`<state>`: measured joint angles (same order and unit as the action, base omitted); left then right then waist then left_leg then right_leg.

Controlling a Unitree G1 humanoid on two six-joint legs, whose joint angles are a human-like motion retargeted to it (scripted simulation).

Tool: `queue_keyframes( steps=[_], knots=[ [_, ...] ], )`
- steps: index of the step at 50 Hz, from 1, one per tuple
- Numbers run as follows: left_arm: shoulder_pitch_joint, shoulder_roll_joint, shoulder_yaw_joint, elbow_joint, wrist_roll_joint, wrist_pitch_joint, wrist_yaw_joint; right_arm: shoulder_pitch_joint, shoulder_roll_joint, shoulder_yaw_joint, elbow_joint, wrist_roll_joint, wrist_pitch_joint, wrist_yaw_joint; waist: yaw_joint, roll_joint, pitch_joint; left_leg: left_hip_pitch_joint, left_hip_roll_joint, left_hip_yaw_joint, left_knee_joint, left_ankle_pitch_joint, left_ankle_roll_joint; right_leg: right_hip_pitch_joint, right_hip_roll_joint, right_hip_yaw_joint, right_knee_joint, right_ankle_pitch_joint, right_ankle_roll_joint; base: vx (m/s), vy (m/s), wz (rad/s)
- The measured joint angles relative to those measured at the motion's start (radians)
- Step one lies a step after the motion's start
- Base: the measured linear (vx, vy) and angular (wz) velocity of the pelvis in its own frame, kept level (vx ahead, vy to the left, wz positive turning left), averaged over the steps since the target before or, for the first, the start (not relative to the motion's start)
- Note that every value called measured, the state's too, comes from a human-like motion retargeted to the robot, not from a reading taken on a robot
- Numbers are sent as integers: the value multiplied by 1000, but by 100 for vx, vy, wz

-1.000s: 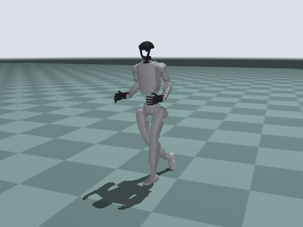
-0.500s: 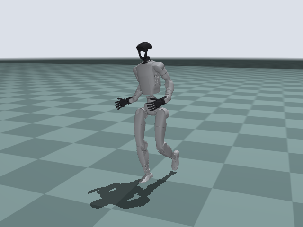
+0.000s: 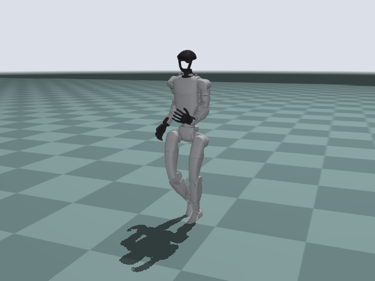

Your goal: Walk run

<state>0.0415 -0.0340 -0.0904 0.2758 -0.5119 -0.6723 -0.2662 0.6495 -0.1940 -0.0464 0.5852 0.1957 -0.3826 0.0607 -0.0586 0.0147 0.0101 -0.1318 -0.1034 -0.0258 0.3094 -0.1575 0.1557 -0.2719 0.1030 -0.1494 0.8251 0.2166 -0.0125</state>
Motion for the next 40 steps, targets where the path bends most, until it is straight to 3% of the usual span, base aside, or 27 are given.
queue_keyframes(
  steps=[5, 8, 9, 10, 12, 15, 16, 17, 20, 23, 26, 30, 31, 32, 33, 35, 37, 38, 40],
  knots=[
    [-53, 113, -53, -180, -28, -1, 26, 120, -93, -95, 2, 91, -71, 14, -199, 52, -6, 169, -4, -82, -121, 290, -69, -154, -115, -64, -388, -162, 30, 142, -38, 142],
    [8, 165, -21, -241, 37, 10, 37, 104, -126, -83, -45, 53, -65, -10, -263, 44, -2, 291, 4, -48, -153, 465, -118, -170, -109, 64, -635, -260, 74, 133, -47, 32],
    [36, 170, -10, -245, 54, 16, 40, 83, -125, -71, -70, 27, -60, -28, -262, 41, -3, 319, 2, -30, -140, 523, -139, -167, -113, 95, -669, -233, 76, 129, -47, -48],
    [66, 171, 1, -243, 69, 23, 42, 59, -122, -57, -97, -3, -54, -50, -253, 35, -6, 343, -7, -11, -118, 582, -159, -164, -121, 121, -685, -179, 67, 126, -43, -31],
    [140, 157, 16, -189, 84, 32, 23, -5, -79, -27, -143, -75, -44, -127, -276, 42, -4, 312, 19, 12, 101, 681, -208, -143, -80, 98, -584, -202, -24, 153, -57, -21],
    [248, 88, 67, 27, 139, 36, -23, -167, 39, 46, -125, -131, -45, -295, -198, 128, 9, 126, 184, 80, 679, 681, -240, -82, 105, 113, -409, -390, -94, 158, -57, -85],
    [268, 37, 67, 91, 134, 37, -26, -246, 87, 30, -107, -119, -52, -309, -188, 93, -12, 79, 111, 49, 660, 681, -248, -51, 43, 118, -444, -389, -85, 98, -27, 9],
    [290, -10, 71, 143, 116, 37, -35, -318, 128, 31, -91, -97, -62, -316, -183, 60, -29, 35, 59, 37, 645, 658, -241, -20, -5, 124, -472, -390, -81, 105, -24, 49],
    [375, -92, 119, 177, -14, 34, -109, -465, 172, 157, -105, 52, -133, -296, -151, 14, -37, -91, 31, 83, 620, 410, -182, 84, -20, 154, -533, -381, -93, 129, -21, -22],
    [441, -58, 169, 133, 6, 18, -107, -515, 141, 240, -225, 131, -198, -280, -45, -43, -27, -206, 51, 205, 449, 225, -144, 191, -30, 178, -633, -232, -96, 143, -23, -78],
    [464, 0, 167, 74, 1, 29, -86, -512, 89, 266, -365, 101, -198, -229, 57, -61, -17, -257, 25, 200, 115, 174, -144, 303, -5, 141, -699, -45, -88, 111, -25, -44],
    [417, 44, 113, -29, -97, 99, -126, -465, 14, 236, -508, -34, -95, -182, 138, -65, 8, -229, -36, 100, -201, 160, -188, 437, 12, 45, -701, 190, -45, 141, -24, 14],
    [399, 49, 103, -64, -111, 112, -133, -448, 7, 227, -526, -72, -73, -179, 155, -69, 16, -230, -25, 131, -184, 254, -103, 449, 14, 52, -655, 253, -29, 139, -34, 13],
    [381, 54, 93, -100, -119, 121, -135, -428, 3, 221, -536, -107, -53, -178, 154, -83, 22, -225, -35, 157, -152, 277, -22, 441, 8, 56, -563, 298, -7, 158, -39, 44],
    [364, 58, 81, -137, -117, 123, -128, -405, 5, 220, -533, -137, -35, -183, 121, -116, 24, -205, -86, 172, -87, 159, 50, 396, -14, 51, -380, 305, 25, 166, -36, 125],
    [324, 50, 34, -175, -110, 108, -99, -330, 25, 215, -462, -186, -13, -192, 32, -170, 6, -181, -175, 83, 66, 31, 63, 306, -64, -23, -29, 307, 30, 158, -30, 161],
    [183, 23, 77, -171, -170, 102, -85, -278, 22, 256, -375, -138, -6, -171, -21, -127, -15, -178, -91, 75, 125, -21, 32, 217, -80, -69, 62, 296, 0, 106, -34, -23],
    [115, 11, 81, -164, -214, 118, -96, -241, 20, 267, -344, -93, -15, -154, 3, -78, -25, -157, -22, 69, 115, -34, 18, 173, -48, -67, 47, 263, -38, 121, -40, -67],
    [11, -11, 26, -171, -291, 138, -123, -154, -15, 257, -312, 16, -45, -101, -8, -28, -33, -82, 22, 50, 92, -57, 17, 80, -29, -92, 46, 131, -87, 131, -41, 19]
  ],
)
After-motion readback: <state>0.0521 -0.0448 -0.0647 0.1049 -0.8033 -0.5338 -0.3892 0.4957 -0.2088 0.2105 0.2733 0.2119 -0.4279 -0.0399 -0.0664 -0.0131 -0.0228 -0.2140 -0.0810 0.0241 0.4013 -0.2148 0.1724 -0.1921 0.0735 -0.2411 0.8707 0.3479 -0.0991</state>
